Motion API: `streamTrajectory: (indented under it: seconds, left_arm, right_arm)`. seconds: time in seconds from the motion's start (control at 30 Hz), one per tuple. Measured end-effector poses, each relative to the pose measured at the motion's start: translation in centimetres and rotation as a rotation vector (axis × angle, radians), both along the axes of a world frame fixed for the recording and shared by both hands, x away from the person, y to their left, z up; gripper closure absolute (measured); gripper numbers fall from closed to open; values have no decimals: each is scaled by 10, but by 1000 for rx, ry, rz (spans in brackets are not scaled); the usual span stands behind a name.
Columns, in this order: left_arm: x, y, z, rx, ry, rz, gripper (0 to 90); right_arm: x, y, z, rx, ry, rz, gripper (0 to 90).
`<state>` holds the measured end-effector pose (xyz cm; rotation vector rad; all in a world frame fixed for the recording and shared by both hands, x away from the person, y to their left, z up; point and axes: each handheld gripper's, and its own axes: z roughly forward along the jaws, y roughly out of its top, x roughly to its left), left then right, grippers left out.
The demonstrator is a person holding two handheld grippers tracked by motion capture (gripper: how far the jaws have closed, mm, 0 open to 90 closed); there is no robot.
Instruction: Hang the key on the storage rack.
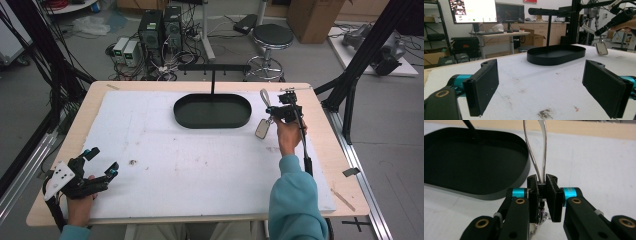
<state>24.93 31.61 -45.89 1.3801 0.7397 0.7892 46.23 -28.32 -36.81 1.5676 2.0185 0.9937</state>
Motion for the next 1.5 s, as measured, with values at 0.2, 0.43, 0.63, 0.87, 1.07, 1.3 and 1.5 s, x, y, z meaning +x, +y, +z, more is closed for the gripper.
streamTrajectory:
  seconds: [0.2,0.43,0.63,0.87,1.07,1.3,1.5]
  left_arm:
    - [0,0,0,0,-1,0,141]
    - [0,0,0,0,0,0,141]
    - [0,0,0,3,2,1,141]
    - [0,0,0,1,3,1,141]
    - [0,0,0,-1,4,1,141]
    - [0,0,0,-2,5,1,141]
    - [1,0,0,-2,7,2,141]
  right_arm:
    - [-8,4,10,46,-71,47,821]
    - [-15,7,19,98,-137,80,821]
    - [-18,10,25,140,-168,98,821]
    - [-16,21,36,123,-216,134,821]
    - [-11,35,39,124,-240,149,821]
    - [-4,47,43,114,-254,168,821]
    - [0,54,44,78,-282,127,821]
